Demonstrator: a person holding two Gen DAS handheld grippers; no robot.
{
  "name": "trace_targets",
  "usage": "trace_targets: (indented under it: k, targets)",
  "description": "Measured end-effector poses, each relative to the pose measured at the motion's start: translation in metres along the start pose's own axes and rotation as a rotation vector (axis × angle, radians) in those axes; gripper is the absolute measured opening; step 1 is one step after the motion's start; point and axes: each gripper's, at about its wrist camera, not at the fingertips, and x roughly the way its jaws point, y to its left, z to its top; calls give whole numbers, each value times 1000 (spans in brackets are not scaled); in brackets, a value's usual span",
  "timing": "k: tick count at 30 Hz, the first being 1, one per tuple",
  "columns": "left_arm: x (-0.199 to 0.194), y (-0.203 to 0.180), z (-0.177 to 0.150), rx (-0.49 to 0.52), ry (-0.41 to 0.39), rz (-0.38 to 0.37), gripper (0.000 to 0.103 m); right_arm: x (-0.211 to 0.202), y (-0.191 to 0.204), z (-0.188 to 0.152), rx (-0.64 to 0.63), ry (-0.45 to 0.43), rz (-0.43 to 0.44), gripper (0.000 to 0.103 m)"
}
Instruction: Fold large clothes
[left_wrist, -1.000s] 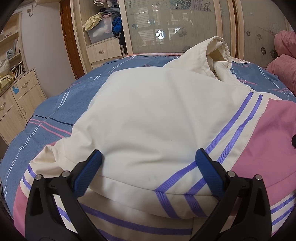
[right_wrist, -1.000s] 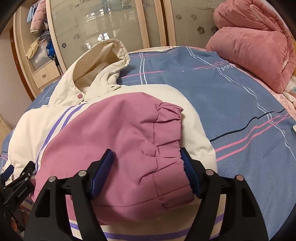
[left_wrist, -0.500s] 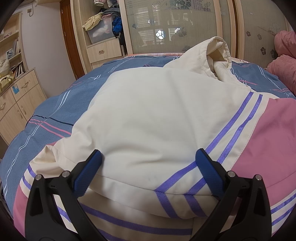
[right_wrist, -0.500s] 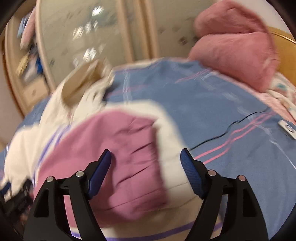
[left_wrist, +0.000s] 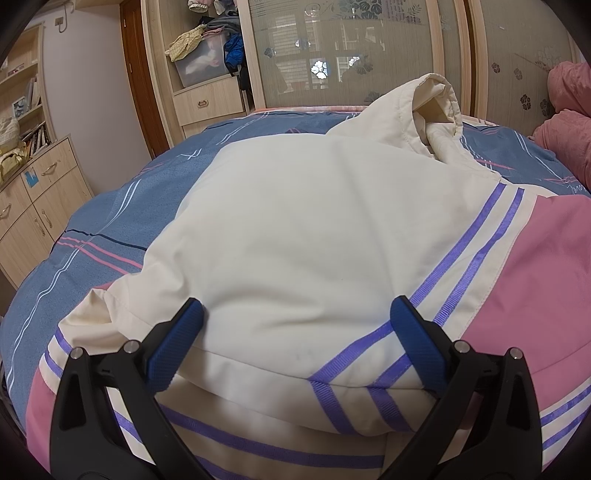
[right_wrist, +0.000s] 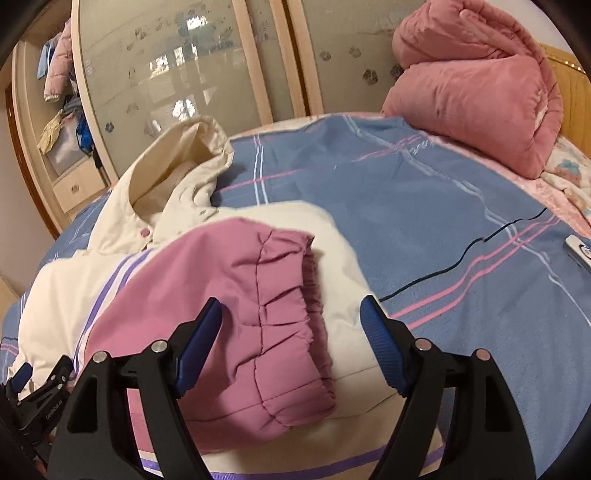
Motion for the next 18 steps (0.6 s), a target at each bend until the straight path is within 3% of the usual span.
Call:
trace_targets:
  k: [3,5,10,14,16,18]
  targets:
    - [0,0,0,0,0,0,101,-18,8,2,-40,-101,47,78]
    - [1,0,0,0,0,0,101,-19,17,2,-90,-101,63,79]
    - [0,0,0,0,-1,-2,101,26,37,-15,-219,131,-21,85]
    - [-10,3,7,-10,-5,6,101,30,31,-13,-195,156,-3,86]
    - [-30,3,15,-21,-81,-21,101,32,32,-15,-204,158,-12,86]
    - [-44,-9,25,30,-150,-40,101,32,34,-15,-215,158,-21,87]
